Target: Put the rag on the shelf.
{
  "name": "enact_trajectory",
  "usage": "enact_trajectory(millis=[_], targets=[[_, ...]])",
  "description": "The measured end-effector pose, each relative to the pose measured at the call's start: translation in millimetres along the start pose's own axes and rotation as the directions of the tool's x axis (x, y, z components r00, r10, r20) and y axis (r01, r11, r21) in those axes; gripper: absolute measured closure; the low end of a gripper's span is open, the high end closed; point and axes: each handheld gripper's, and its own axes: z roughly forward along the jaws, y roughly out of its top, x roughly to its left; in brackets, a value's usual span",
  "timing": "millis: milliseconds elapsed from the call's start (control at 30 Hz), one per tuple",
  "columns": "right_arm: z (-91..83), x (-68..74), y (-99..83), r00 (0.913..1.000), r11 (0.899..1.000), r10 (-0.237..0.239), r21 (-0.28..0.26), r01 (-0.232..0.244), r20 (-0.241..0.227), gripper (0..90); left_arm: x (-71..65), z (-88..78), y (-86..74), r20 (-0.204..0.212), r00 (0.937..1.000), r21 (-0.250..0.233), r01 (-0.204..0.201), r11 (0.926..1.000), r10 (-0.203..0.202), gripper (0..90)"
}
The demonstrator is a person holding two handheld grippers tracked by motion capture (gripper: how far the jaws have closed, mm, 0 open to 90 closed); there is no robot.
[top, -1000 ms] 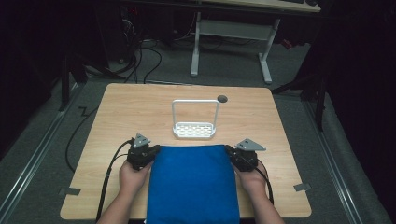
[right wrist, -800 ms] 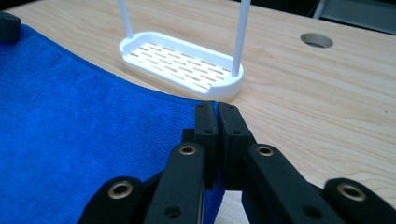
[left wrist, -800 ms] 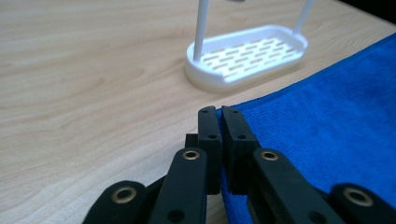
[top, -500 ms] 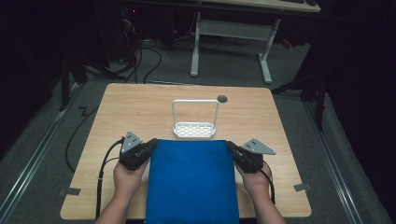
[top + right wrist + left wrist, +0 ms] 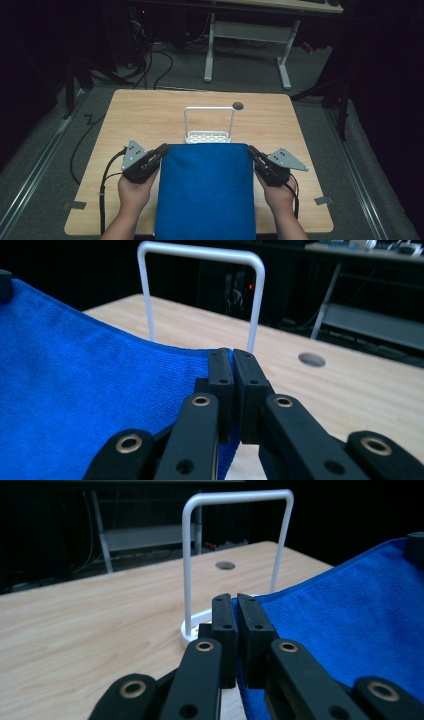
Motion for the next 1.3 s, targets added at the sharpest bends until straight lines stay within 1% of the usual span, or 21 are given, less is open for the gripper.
enact_trajectory(millis=[200, 300, 367, 433, 467, 533, 633, 767, 867, 1033, 1167, 1300], targets=[[-14.3, 7.6, 13.9, 0.9997, 0.997, -0.025, -0.075, 0.025, 0.005, 88.2, -9.9, -10.7, 11.8, 0.007, 0.9996, -0.058, -0.025, 0.998, 0.026, 87.1], [-20.3, 12.0, 20.8, 0.9994, 0.993, -0.034, -0.111, 0.035, 0.005, 88.2, -13.3, -15.2, 18.0, -0.006, 0.999, -0.083, -0.045, 0.9955, 0.044, 87.1], [-24.3, 14.3, 26.2, 0.9995, 0.99, -0.032, -0.134, 0.032, 0.005, 88.2, -13.9, -17.9, 23.6, -0.008, 0.9989, -0.103, -0.048, 0.9936, 0.047, 87.2], [-28.1, 16.1, 32.6, 0.9995, 0.986, -0.032, -0.162, 0.032, 0.006, 88.2, -14.1, -20.5, 31.9, -0.014, 0.9986, -0.128, -0.052, 0.9904, 0.051, 87.2], [-30.5, 17.0, 37.4, 0.9992, 0.983, -0.039, -0.18, 0.04, 0.01, 88.2, -13.9, -21.7, 34.8, -0.017, 0.9984, -0.136, -0.057, 0.9891, 0.055, 87.2], [-34.0, 17.9, 44.3, 0.999, 0.978, -0.043, -0.204, 0.045, 0.014, 88.3, -13.8, -24.9, 42.3, -0.023, 0.9979, -0.162, -0.064, 0.9848, 0.061, 87.3], [-39.4, 19.1, 55.7, 0.9986, 0.969, -0.047, -0.243, 0.051, 0.024, 88.3, -13.5, -28.0, 52.8, -0.028, 0.9971, -0.182, -0.075, 0.9805, 0.071, 87.4], [-44.1, 19.4, 69.8, 0.998, 0.96, -0.053, -0.273, 0.06, 0.034, 88.3, -13.5, -32.0, 68.3, -0.038, 0.9949, -0.209, -0.1, 0.9728, 0.094, 87.5], [-46.7, 18.4, 80.6, 0.9973, 0.953, -0.058, -0.294, 0.069, 0.045, 88.3, -13.4, -33.9, 79.3, -0.045, 0.9933, -0.233, -0.114, 0.9657, 0.107, 87.6], [-50.1, 15.7, 96.7, 0.9963, 0.944, -0.062, -0.321, 0.078, 0.06, 88.4, -11.5, -33.9, 93.0, -0.05, 0.9922, -0.251, -0.123, 0.96, 0.114, 87.9], [-50.9, 14.8, 103.0, 0.9959, 0.942, -0.065, -0.326, 0.082, 0.064, 88.4, -11.5, -34.0, 98.2, -0.051, 0.9915, -0.26, -0.129, 0.9569, 0.12, 87.9], [-48.9, 13.6, 104.0, 0.996, 0.944, -0.065, -0.321, 0.082, 0.061, 88.4, -10.3, -31.5, 99.7, -0.049, 0.9913, -0.256, -0.131, 0.9577, 0.122, 87.9]])
